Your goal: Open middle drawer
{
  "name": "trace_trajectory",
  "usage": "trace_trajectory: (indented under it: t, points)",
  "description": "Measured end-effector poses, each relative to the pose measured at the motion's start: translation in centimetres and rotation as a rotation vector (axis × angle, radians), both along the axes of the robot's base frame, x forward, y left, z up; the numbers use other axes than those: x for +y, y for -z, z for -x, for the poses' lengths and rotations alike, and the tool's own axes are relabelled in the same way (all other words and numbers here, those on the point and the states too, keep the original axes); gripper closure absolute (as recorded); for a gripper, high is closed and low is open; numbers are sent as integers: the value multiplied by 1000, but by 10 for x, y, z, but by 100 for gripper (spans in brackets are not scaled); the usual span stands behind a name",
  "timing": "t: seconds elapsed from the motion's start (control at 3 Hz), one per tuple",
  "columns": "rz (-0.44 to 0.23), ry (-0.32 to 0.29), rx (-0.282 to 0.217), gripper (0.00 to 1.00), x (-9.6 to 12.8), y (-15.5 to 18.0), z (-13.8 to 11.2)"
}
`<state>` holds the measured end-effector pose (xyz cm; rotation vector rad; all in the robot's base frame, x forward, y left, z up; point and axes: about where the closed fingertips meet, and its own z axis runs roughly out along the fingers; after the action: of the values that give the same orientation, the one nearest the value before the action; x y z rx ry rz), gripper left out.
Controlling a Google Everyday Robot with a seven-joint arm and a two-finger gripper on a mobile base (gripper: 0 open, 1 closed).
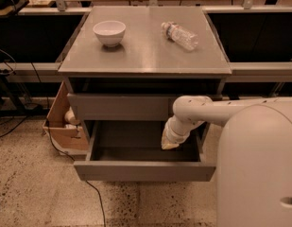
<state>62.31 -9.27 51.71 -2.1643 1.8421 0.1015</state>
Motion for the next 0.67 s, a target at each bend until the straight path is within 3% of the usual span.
trace_trajectory:
  t: [0.33,0.67]
  points:
    - [-54,41,14,100,-6,14,-8]
    - [-158,99,33,100,-9,39,-17]
